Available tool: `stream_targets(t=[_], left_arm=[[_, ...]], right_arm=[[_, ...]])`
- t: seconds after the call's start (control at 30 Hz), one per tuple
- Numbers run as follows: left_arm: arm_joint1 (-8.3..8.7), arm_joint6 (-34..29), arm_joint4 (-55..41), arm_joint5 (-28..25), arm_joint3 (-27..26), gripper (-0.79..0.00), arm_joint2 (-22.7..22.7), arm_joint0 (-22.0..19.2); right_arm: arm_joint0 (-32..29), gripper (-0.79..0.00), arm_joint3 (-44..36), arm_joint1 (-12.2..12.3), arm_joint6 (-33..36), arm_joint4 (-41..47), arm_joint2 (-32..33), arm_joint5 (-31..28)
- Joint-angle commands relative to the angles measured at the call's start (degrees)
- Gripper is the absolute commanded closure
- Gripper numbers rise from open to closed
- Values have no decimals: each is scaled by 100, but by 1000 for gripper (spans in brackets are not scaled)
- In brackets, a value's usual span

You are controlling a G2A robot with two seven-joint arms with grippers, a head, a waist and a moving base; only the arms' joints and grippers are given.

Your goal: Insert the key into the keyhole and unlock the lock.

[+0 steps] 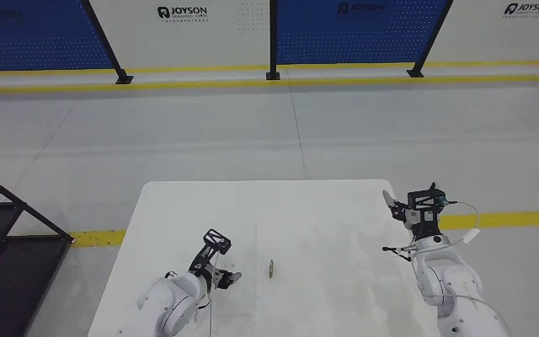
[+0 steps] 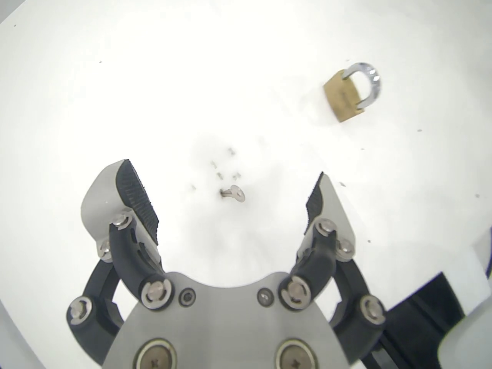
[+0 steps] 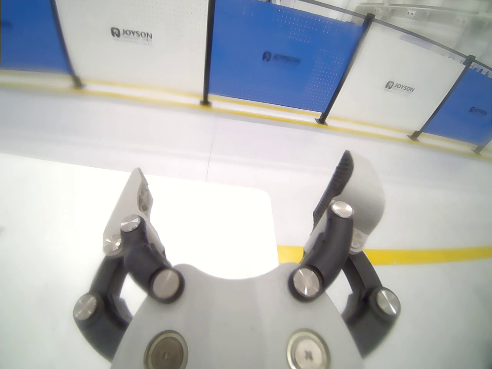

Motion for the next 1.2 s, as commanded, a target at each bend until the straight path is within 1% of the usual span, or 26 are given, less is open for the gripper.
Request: stream_targets(t=[0.0, 0.03, 0.1, 0.13, 0.2, 0.27, 0.3, 0.37, 0.4, 0.43, 0.53, 0.63, 0.7, 0.77, 0.83, 1.03, 1.17], left_arm=[[-8, 29, 195, 124, 75, -785, 111, 17], [-9, 20, 224, 133, 97, -785, 133, 25], [-3, 140, 590, 210, 154, -757, 209, 50], [-5, 170, 646, 234, 189, -767, 241, 76], [-10, 189, 692, 280, 240, -751, 298, 108], [-14, 230, 751, 336, 258, -730, 328, 123], [-16, 241, 736, 349, 267, -705, 331, 124], [-18, 252, 725, 348, 287, -613, 337, 121], [-20, 255, 680, 333, 305, -385, 341, 119], [-20, 264, 683, 332, 314, -345, 343, 113], [-23, 294, 644, 316, 343, -360, 354, 103], [-26, 280, 656, 302, 361, -345, 380, 89], [-26, 279, 692, 293, 370, -302, 398, 76], [-27, 282, 709, 300, 375, -286, 406, 69], [-29, 290, 749, 343, 380, -215, 421, 74], [-28, 273, 795, 386, 340, -228, 404, 84], [-22, 278, 829, 402, 270, -206, 376, 140]], right_arm=[[0, -785, 0, 0, 0, 0, 0, 0], [0, -785, 0, 0, 0, 0, 0, 0], [0, -785, 0, 0, 0, 0, 0, 0], [0, -785, 0, 0, 0, 0, 0, 0], [0, -785, 0, 0, 0, 0, 0, 0], [0, -785, 0, 0, 0, 0, 0, 0], [0, -785, 0, 0, 0, 0, 0, 0], [0, -785, 0, 0, 0, 0, 0, 0], [0, -785, 0, 0, 0, 0, 0, 0], [0, -785, 0, 0, 0, 0, 0, 0], [0, -785, 0, 0, 0, 0, 0, 0], [0, -785, 0, 0, 0, 0, 0, 0], [0, -785, 0, 0, 0, 0, 0, 0], [0, -785, 0, 0, 0, 0, 0, 0], [0, -785, 0, 0, 0, 0, 0, 0], [0, -785, 0, 0, 0, 0, 0, 0], [0, -785, 0, 0, 0, 0, 0, 0]])
